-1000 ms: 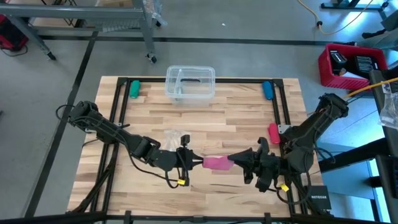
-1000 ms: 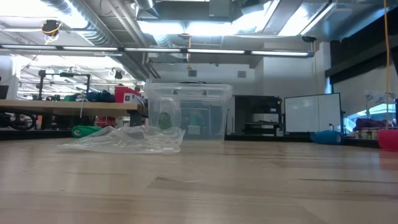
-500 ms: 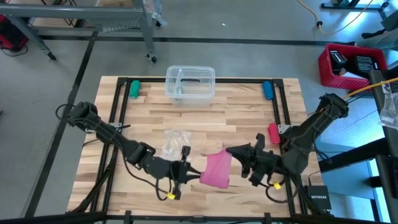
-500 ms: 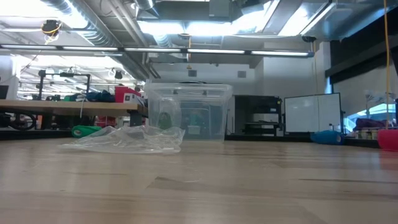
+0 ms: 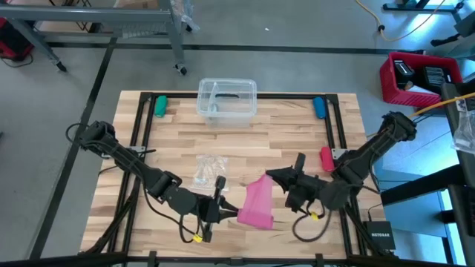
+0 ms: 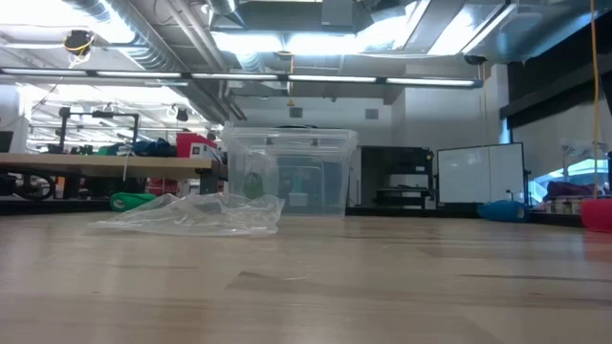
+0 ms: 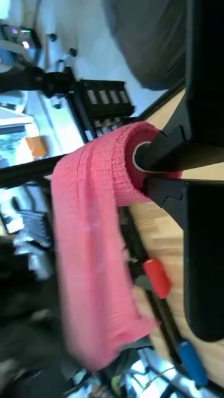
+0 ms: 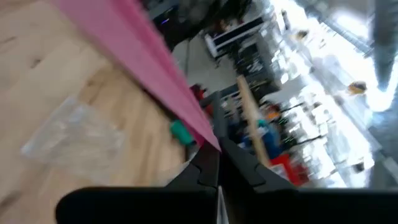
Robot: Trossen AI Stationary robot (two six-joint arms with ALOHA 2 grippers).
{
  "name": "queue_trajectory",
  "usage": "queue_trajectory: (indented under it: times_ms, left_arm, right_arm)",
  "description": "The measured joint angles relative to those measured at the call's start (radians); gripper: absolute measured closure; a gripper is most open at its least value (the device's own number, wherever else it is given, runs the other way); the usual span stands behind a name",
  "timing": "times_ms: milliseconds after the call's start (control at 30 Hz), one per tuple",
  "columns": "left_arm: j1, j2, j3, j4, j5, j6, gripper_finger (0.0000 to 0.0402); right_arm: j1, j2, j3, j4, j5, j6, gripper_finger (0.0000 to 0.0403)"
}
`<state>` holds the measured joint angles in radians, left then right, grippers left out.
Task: Roll bandage
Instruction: Roll the pink bandage
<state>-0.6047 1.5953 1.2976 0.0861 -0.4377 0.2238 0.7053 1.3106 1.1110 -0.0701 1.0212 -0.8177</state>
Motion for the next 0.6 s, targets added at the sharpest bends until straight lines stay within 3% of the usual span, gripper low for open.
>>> queue_trajectory:
  times_ms: [200,333,600]
  left_arm:
    - [-0.013,-0.031,0.000,0.035,-0.035,0.074,0.0398]
    - [-0.015,-0.033,0.000,0.065,-0.084,0.131,0.0398]
    - [-0.015,-0.033,0.000,0.174,-0.107,0.233,0.0398]
  right_arm:
    - [-0.035,0.000,-0.003,-0.174,-0.092,0.258,0.0398]
    - [-0.047,-0.002,-0.033,-0.166,-0.165,0.341,0.0399]
    - [-0.045,-0.002,-0.092,-0.152,-0.201,0.476,0.0400]
